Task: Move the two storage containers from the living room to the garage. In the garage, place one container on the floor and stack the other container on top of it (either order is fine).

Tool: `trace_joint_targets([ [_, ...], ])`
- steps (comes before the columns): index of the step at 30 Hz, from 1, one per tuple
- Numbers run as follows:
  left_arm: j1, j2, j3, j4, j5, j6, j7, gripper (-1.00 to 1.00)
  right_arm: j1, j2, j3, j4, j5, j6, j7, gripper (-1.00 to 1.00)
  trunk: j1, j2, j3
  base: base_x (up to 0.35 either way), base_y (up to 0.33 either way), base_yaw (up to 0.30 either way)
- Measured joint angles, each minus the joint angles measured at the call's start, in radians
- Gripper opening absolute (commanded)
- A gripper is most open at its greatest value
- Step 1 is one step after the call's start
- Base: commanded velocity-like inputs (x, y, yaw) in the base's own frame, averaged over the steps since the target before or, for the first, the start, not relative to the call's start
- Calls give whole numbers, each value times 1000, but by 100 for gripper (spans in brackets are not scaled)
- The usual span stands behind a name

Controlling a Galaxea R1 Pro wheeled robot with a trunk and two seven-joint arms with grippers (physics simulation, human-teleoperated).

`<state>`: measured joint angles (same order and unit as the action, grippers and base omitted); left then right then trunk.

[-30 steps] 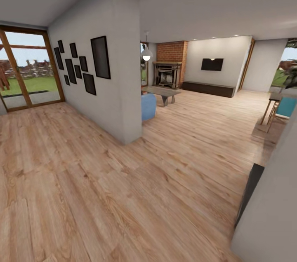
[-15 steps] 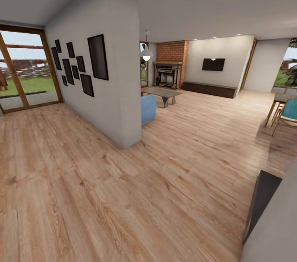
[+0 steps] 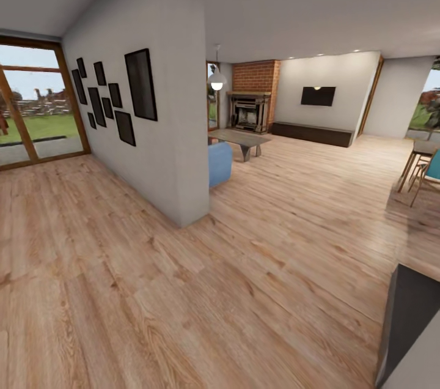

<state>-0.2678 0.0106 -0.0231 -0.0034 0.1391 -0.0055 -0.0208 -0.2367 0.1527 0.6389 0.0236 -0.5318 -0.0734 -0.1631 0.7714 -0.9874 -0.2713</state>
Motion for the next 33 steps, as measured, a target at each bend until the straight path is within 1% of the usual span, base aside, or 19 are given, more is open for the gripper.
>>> trace_joint_targets([
  [6,0,0,0,0,0,0,0,100,0,0,-1,0,-1,0,0,100,0,0,0,322,0,-114],
  [33,0,0,0,0,0,0,0,100,0,0,-2,0,0,0,0,100,0,0,0,322,0,-228],
])
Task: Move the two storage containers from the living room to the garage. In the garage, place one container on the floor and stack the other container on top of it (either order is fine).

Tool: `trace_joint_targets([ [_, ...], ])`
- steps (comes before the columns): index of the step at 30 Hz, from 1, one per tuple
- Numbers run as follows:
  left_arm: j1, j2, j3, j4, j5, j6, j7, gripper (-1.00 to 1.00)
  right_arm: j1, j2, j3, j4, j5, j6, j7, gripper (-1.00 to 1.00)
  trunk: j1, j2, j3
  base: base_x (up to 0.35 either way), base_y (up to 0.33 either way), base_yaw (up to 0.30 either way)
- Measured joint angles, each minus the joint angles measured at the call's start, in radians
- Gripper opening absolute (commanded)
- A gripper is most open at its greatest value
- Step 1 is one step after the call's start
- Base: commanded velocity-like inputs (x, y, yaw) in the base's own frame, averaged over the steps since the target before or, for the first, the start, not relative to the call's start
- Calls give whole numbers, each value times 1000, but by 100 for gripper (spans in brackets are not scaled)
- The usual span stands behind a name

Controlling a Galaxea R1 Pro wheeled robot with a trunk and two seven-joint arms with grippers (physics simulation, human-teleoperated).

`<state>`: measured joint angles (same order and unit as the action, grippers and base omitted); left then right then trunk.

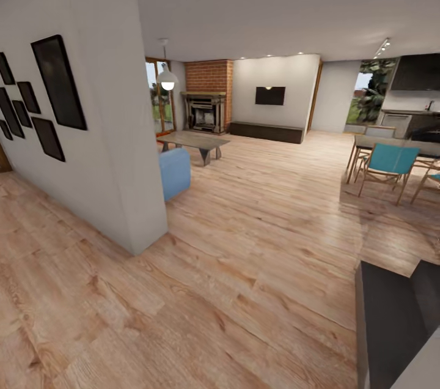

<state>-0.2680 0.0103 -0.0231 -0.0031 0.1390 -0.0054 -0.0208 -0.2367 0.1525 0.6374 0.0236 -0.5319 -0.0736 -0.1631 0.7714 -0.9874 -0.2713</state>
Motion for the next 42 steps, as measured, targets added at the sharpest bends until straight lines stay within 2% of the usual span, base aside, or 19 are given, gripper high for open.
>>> trace_joint_targets([
  [33,0,0,0,0,0,1,0,100,0,0,0,0,0,0,0,100,0,0,0,322,0,-169],
  [42,0,0,0,0,0,1,0,100,0,0,0,0,0,0,0,100,0,0,0,322,0,-66],
])
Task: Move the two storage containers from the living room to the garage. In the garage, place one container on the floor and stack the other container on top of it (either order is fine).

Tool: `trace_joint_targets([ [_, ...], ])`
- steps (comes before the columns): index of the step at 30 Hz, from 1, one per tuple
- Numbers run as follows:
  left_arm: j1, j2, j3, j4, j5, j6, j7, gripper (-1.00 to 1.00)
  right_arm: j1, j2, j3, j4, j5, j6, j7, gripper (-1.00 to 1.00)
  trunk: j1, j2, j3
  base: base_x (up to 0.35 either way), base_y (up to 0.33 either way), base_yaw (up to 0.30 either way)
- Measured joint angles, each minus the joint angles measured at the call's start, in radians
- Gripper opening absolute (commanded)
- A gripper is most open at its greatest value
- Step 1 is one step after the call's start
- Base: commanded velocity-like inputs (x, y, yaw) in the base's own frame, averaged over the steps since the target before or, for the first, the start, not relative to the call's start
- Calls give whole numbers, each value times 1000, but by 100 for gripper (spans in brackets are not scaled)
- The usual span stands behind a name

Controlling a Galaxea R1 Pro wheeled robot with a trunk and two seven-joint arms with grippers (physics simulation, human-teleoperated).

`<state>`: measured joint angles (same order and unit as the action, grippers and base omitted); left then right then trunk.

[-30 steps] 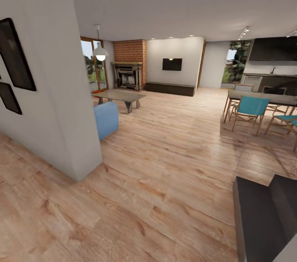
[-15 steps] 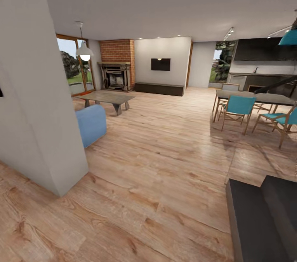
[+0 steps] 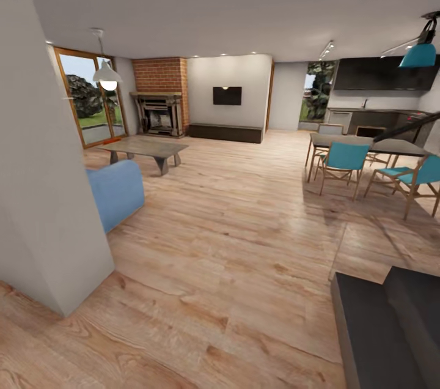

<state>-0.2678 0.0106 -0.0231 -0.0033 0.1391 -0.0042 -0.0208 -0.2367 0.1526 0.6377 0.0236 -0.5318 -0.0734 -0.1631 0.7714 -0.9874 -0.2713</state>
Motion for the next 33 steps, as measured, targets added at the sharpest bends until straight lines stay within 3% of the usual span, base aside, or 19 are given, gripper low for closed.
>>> trace_joint_targets([
  [33,0,0,0,0,0,1,0,100,0,1,1,0,0,0,0,100,0,0,0,322,0,0],
])
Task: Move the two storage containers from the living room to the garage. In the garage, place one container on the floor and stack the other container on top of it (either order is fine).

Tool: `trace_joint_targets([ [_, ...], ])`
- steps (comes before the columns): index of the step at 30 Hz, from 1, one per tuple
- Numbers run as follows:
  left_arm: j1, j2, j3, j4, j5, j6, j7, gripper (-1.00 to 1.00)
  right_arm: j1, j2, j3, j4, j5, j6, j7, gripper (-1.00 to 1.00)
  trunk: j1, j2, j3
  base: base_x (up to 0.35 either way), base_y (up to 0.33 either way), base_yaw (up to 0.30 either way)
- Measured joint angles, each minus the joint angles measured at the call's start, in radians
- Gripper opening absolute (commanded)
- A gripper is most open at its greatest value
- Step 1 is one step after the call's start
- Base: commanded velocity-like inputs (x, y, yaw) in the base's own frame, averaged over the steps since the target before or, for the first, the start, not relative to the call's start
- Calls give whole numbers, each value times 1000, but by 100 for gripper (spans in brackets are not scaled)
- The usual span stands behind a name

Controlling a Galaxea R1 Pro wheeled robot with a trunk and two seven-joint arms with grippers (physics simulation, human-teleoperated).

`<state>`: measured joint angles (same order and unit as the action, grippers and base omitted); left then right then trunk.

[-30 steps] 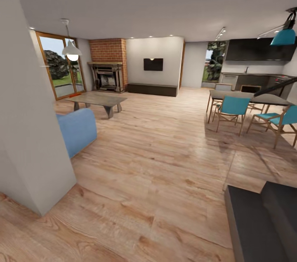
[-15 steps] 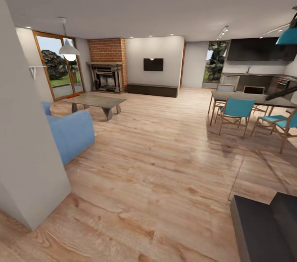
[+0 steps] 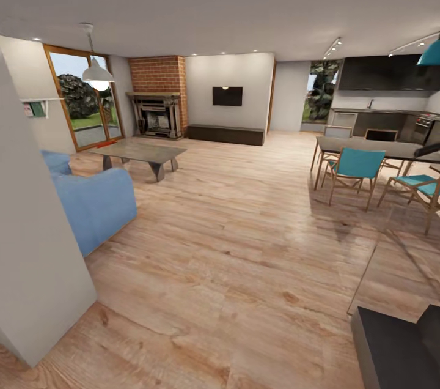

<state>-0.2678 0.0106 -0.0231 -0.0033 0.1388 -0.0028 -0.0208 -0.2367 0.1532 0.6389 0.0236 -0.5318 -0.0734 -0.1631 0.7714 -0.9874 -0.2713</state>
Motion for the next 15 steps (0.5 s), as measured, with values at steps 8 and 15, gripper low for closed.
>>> trace_joint_targets([
  [8,0,0,0,0,0,1,0,100,0,0,0,0,0,0,0,100,0,0,0,322,0,0],
  [15,0,0,0,0,0,0,0,100,0,-1,0,0,0,0,0,100,0,0,0,322,0,0],
])
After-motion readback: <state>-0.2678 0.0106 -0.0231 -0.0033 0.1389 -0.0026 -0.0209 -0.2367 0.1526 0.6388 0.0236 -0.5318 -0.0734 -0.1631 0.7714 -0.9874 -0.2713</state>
